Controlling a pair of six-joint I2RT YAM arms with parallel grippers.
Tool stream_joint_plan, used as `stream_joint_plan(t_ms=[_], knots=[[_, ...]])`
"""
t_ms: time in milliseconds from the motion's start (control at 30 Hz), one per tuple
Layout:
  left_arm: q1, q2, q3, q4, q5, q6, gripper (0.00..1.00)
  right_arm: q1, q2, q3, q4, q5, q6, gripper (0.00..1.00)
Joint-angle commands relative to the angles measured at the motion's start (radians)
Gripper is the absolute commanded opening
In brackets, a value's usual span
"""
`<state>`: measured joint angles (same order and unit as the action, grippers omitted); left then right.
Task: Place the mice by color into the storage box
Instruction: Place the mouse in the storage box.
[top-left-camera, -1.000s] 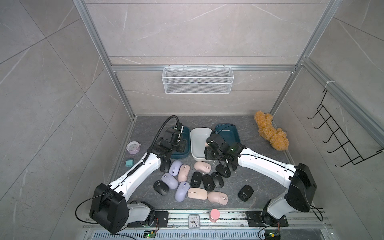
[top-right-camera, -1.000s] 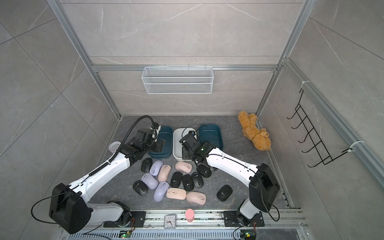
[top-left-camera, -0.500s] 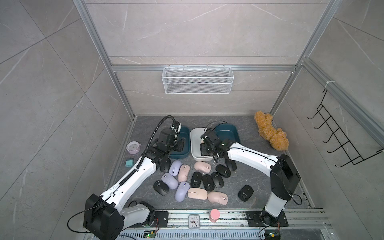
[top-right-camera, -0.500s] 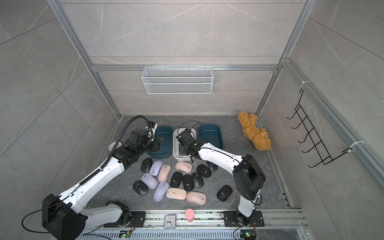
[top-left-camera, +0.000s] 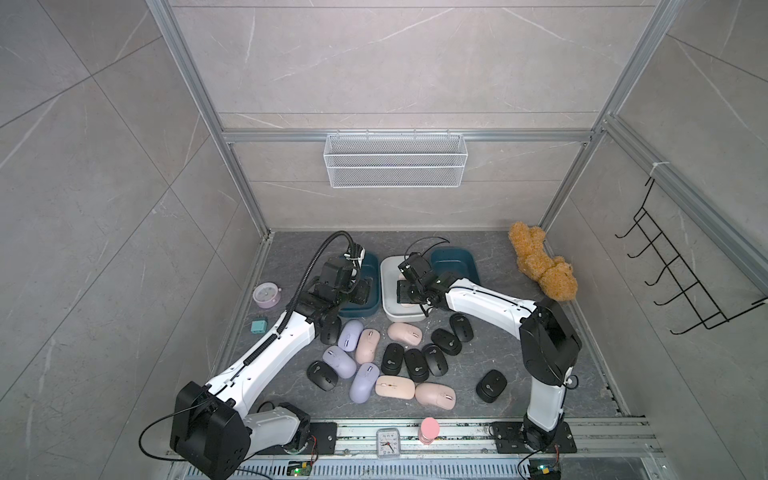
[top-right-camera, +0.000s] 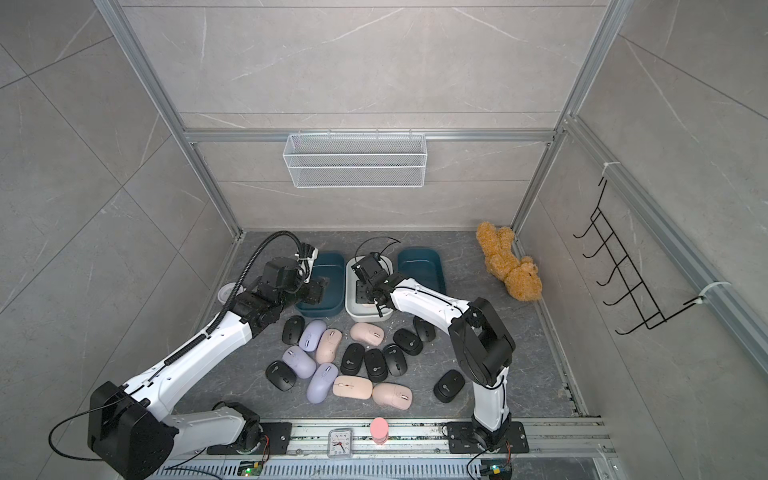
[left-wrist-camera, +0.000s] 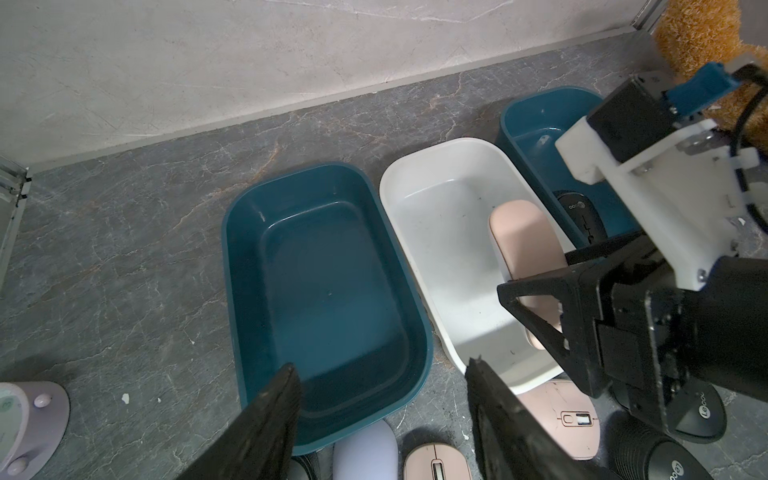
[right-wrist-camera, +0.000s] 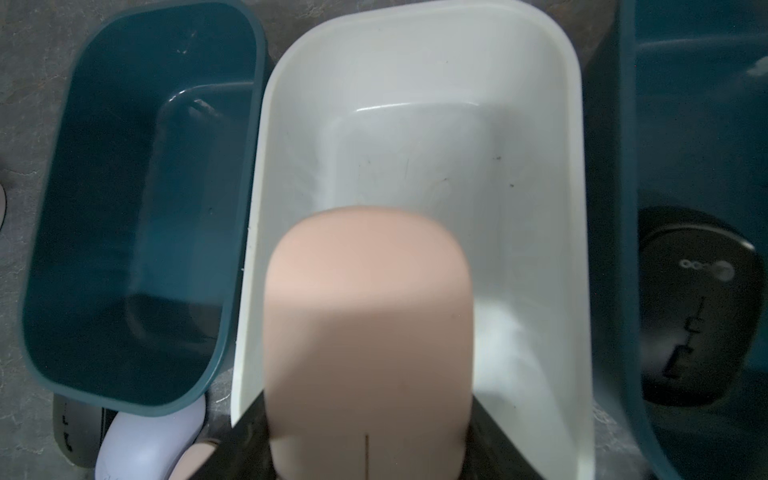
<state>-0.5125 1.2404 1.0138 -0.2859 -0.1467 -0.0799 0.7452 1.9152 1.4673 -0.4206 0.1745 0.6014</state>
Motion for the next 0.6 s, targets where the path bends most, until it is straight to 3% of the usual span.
stream_joint_plan(t_ms=[0,567], knots=[[-0.001,-0.004,0.013,0.015,0.007,-0.004,0.66,-0.008,0.044,0.047,0.013,-0.011,-0.003,0.54],[-0.001,-0.019,0.004,0.024,0.001,0.003,0.66,-0.027,0.156,0.139,-0.004,-0.050,-0.008,0.54]])
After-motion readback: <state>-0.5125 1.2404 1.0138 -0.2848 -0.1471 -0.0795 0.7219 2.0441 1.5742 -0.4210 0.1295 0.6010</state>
